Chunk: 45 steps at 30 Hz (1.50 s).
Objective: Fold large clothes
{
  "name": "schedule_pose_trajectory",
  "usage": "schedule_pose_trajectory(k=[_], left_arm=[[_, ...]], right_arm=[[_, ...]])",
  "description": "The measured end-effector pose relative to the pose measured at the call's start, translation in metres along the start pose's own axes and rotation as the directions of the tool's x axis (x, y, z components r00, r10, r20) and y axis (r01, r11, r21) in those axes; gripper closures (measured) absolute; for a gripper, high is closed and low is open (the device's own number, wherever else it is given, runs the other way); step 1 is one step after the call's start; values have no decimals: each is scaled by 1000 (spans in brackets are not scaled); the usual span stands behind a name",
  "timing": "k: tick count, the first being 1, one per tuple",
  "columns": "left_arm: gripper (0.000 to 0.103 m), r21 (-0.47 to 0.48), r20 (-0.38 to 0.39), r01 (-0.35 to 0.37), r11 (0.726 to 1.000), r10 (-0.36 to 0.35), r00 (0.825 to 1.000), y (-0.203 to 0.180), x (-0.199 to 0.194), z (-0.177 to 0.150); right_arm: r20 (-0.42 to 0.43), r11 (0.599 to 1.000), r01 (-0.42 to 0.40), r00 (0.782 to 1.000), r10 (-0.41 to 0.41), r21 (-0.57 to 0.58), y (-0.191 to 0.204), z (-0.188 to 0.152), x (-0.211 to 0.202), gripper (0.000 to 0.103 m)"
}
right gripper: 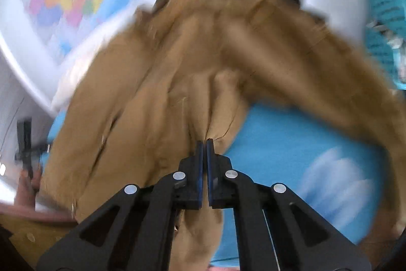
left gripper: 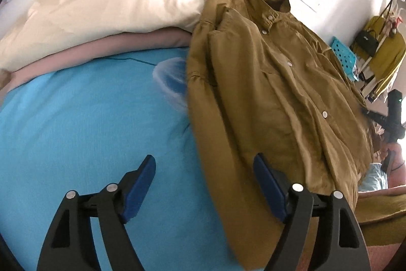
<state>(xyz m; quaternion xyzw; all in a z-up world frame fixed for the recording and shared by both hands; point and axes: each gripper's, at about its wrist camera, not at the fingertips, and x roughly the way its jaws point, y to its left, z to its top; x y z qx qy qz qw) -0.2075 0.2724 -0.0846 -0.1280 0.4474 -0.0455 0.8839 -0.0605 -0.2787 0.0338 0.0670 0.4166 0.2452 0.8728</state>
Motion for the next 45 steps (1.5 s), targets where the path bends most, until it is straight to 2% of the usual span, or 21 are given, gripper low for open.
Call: schedule_pose_trajectory(k=[3,6,7,8,10,12,15,17,19,22,23,26,30,31,32,33,34,36,37,40,45], left_arm=[[24,16,-9,7,1000,-7,1000,-3,-2,-6],[21,80,-23,-6,997,8,1000,-20,6,-11],[30,110,-20,-11,994,14,1000,-28,7,-13],[61,121,-16,1,993,1,1000,-33,8,-14],[99,124,-15,-20,992,22,1000,-42,8,-11],[101,132,37,-79,988,75,996,-48,-5,-3],[100,132,163,-96,987,74,984,-53,-50,21],[100,158,272,-179,971,131,953,-59,-89,48],[100,160,372,-263,951,189,909,-62,-128,75],[101,122,478,-412,903,310,822,-58,-169,111],[101,86,497,-481,873,381,780,-52,-177,121],[101,-49,434,-594,803,553,711,-4,-183,147],[101,-121,245,-612,781,621,744,46,-141,137],[97,-86,221,-569,818,572,790,43,-124,123],[84,-65,215,-520,852,520,826,39,-117,113],[73,-37,205,-445,895,442,873,31,-106,103],[53,-3,199,-345,938,339,920,17,-93,88],[37,47,180,-172,984,161,970,-8,-74,65],[26,76,139,-62,995,51,989,-24,-60,51],[14,115,78,148,982,-157,985,-59,-35,27],[6,121,-50,251,960,-246,968,-91,8,9]], right_arm=[[30,996,76,997,-78,55,-25,7,-8,101],[-28,990,121,992,-119,76,-38,2,14,100],[-34,988,123,992,-120,96,-43,0,19,100],[-36,987,123,992,-120,106,-46,-1,22,100],[-28,986,121,993,-119,119,-45,-2,25,100],[-24,986,122,992,-120,114,-43,-3,24,100],[-18,986,93,996,-91,138,-45,-5,18,100],[-19,987,93,996,-91,129,-43,-3,18,100],[-14,988,93,996,-92,126,-41,-2,18,100],[-12,989,75,997,-74,125,-38,-2,15,100],[-13,991,67,998,-66,116,-35,-3,14,100],[-12,994,53,999,-52,95,-27,-3,9,99],[-24,994,36,999,-34,100,-28,-3,9,90],[-24,993,40,999,-38,112,-30,-3,9,81],[-23,992,47,999,-45,120,-32,-3,9,75],[-19,990,50,999,-48,130,-34,-3,7,61],[-15,989,40,999,-38,143,-37,-4,5,43],[-2,984,-3,1000,3,176,-43,-7,-3,22],[0,983,-19,1000,19,180,-45,-9,-6,18],[-28,984,-41,999,46,172,-48,-21,-11,11],[-72,980,-119,989,132,160,-49,-38,-5,11]])
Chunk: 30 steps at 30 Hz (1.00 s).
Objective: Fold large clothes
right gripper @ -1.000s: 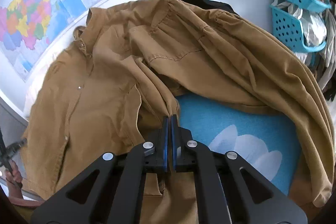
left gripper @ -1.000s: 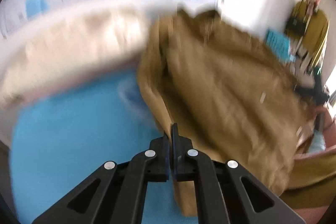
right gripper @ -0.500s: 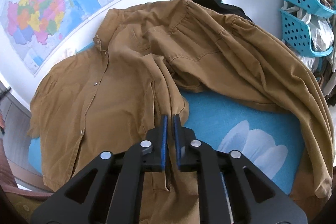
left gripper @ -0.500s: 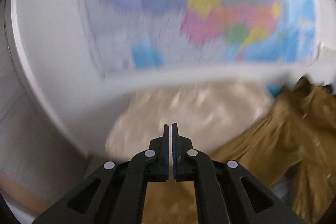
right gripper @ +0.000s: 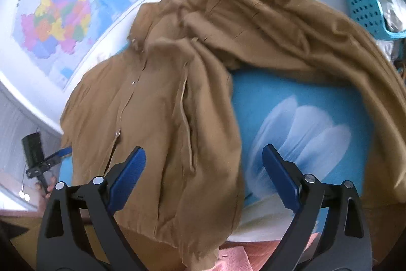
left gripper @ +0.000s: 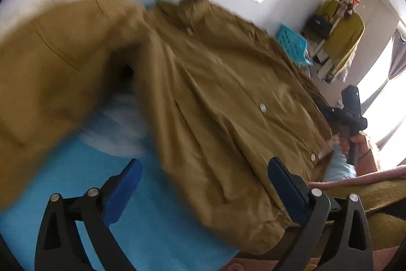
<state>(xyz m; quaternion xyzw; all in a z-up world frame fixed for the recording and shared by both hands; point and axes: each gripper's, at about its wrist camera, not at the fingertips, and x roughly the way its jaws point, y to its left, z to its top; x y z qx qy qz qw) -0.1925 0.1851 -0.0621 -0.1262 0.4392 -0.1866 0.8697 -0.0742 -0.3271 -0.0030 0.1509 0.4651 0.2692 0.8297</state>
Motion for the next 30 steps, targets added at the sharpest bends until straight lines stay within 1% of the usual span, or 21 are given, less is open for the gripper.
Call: schedule_pose_trajectory(k=[2,3,4,5,6,8,11,15,16,17,18,20,21,22,23,25,26,27,28,29,30], left_arm=[[6,-36,-53,2,999,-4,999,1,26,2],[7,-51,-61,-2,999,-1,998,3,36,3],[12,-47,-33,-17,999,15,999,0,41,5],[58,-34,-9,-5,999,5,1000,-3,37,3],[83,-47,-14,-6,999,6,1000,-3,39,5],[93,-147,-8,29,989,-30,1000,4,33,12],[94,-196,79,55,979,-40,996,6,-6,20],[94,-219,166,84,972,-48,985,6,-63,23],[94,-214,169,81,973,-45,985,6,-71,22],[94,-208,158,66,976,-33,987,4,-72,21],[93,-203,140,38,979,-10,990,4,-69,19],[89,-180,50,-60,982,70,996,5,-45,18],[86,-157,-4,-137,978,138,990,6,-32,14],[80,-141,-38,-212,967,208,977,6,-22,13],[71,-118,-68,-285,951,278,958,7,-13,11],[61,-88,-76,-372,924,366,928,5,-3,9],[52,-84,-65,-392,916,388,920,7,-5,11],[48,-90,-34,-404,910,402,915,7,-12,14],[38,-100,-10,-396,913,397,918,8,-18,17],[33,-111,24,-385,916,390,921,4,-27,18],[33,-108,65,-380,919,388,919,1,-37,23]], right_arm=[[-7,999,-38,999,38,-20,3,-3,7,26],[-17,998,-58,998,58,-23,5,-3,13,51],[-34,997,-76,997,75,-22,6,-4,19,83],[-50,997,-82,995,81,-15,6,-4,25,92],[-60,993,-120,991,120,-3,8,-4,29,92],[-42,988,-156,987,156,-17,18,-3,22,93],[24,966,-255,966,256,-47,36,2,-13,94],[54,944,-304,948,313,-126,63,0,-49,94],[53,936,-332,939,340,-117,63,-1,-53,94],[47,937,-328,941,335,-118,63,-2,-53,94],[32,943,-305,950,312,-130,62,-4,-50,93],[-10,962,-253,967,253,-107,56,-10,-32,92],[-46,970,-221,975,218,-99,51,-13,-20,88],[-71,977,-187,981,181,-100,46,-15,-13,77],[-94,987,-128,988,119,-97,40,-17,-3,72],[-105,995,-71,992,63,-68,27,-20,4,47],[-90,997,-53,995,48,-53,21,-20,3,44],[-58,999,-50,997,49,-19,11,-17,-4,40],[-27,997,-71,997,71,12,4,-14,-12,38],[-3,996,-85,996,85,25,0,-12,-17,37],[22,995,-92,996,91,31,-3,-9,-23,32]])
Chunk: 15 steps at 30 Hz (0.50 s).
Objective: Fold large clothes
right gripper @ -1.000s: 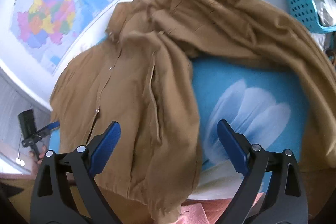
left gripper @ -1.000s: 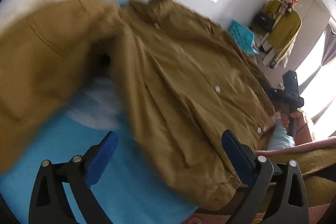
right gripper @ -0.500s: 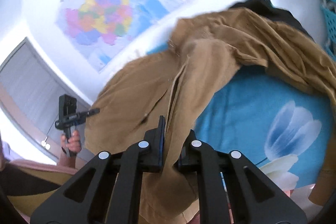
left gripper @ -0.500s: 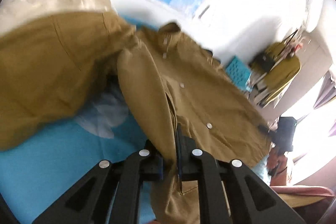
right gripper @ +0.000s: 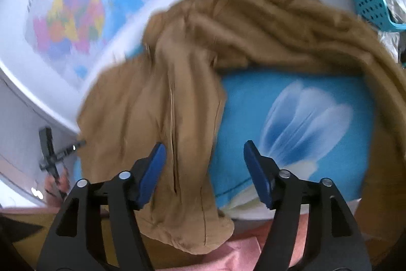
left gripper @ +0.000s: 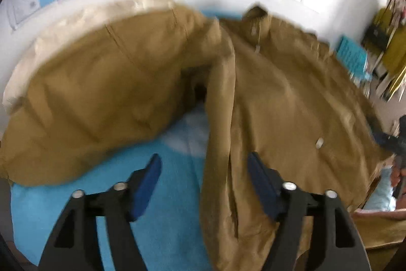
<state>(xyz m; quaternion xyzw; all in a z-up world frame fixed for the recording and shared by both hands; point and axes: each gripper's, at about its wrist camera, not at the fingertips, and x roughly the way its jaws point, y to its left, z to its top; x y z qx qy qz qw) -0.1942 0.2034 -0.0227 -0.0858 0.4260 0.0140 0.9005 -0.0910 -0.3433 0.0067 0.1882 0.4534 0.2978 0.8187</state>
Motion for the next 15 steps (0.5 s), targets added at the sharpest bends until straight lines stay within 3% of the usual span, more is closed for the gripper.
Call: schedule_pose_trajectory(k=[2,5,7,10,12,13,15], left_arm=[[28,19,46,0,1000,0,999,1,-12,9],[23,54,95,18,998,-23,995,-16,-18,20],[23,85,99,45,995,-53,994,-31,-13,26],[23,138,96,74,988,-88,991,-61,7,35],[22,168,83,111,980,-126,988,-76,19,42],[22,174,78,128,976,-143,987,-81,23,42],[22,183,64,166,969,-180,982,-89,31,45]], right_arm=[[31,1000,18,999,-17,-12,-1,6,-5,31],[95,997,28,995,-35,74,-19,18,-6,30],[157,984,65,983,-92,168,-41,28,-12,33],[237,977,97,961,-142,191,-56,39,-32,33],[277,972,185,935,-220,148,-54,46,-49,30],[291,960,248,916,-275,126,-49,48,-50,21],[310,916,390,863,-398,90,-47,51,-57,11]])
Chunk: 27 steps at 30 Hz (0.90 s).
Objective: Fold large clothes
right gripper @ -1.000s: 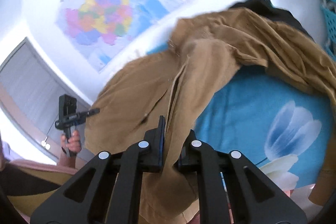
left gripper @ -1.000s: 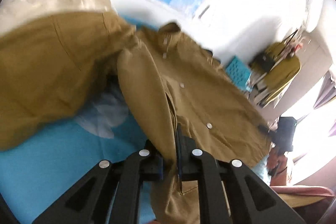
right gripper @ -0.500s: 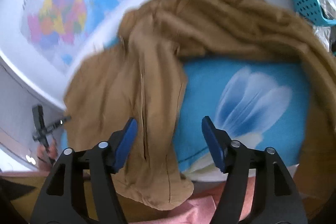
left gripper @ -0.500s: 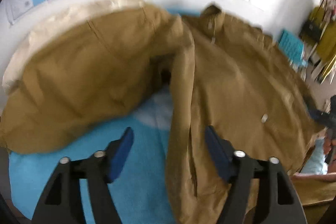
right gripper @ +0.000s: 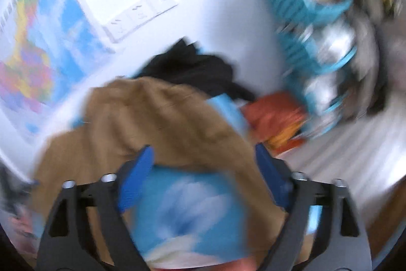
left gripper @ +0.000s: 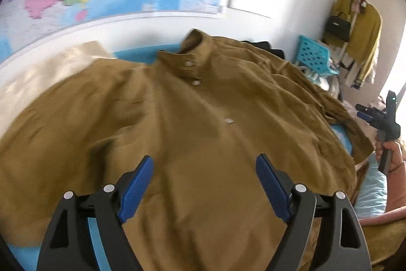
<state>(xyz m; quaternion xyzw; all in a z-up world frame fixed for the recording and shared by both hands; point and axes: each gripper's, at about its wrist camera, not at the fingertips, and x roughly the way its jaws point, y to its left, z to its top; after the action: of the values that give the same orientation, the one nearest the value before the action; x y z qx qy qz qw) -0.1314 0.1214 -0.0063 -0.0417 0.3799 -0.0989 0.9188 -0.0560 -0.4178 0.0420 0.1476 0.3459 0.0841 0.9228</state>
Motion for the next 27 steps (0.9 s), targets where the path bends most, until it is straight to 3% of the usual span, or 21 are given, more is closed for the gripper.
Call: schedule_pose_trajectory(k=[1,3,5,6,7,9,14,19,22,27], left_arm=[[22,10,-14,29,1000,-29,999,-6,11,5],[22,24,-32,45,999,-44,999,-17,27,10],[22,42,-54,73,996,-71,996,-27,45,17],[22,50,-61,85,995,-82,995,-32,50,19],[22,64,-74,101,993,-96,993,-37,57,22],[22,97,-90,113,989,-105,990,-47,67,28],[21,175,-106,144,974,-127,986,-68,83,46],[19,220,-107,192,956,-172,979,-82,99,68],[19,205,-117,253,946,-232,966,-91,111,76],[19,180,-119,326,928,-308,944,-94,120,84]], right_arm=[[-12,998,41,999,-42,-45,0,1,3,10],[-124,992,64,989,-78,-110,-6,-3,23,10],[-205,989,49,976,-77,-138,-12,-9,40,32],[-235,989,41,969,-73,-141,-18,-10,44,70],[-270,988,54,959,-92,-144,-23,-11,50,85],[-274,996,-14,962,-9,-84,-36,1,45,91],[-186,995,-100,977,104,29,-43,62,6,93],[-172,987,-155,974,144,-51,2,130,-29,93],[-222,970,-204,960,171,-134,54,140,-38,92],[-347,904,-338,907,239,-261,149,126,-37,92]])
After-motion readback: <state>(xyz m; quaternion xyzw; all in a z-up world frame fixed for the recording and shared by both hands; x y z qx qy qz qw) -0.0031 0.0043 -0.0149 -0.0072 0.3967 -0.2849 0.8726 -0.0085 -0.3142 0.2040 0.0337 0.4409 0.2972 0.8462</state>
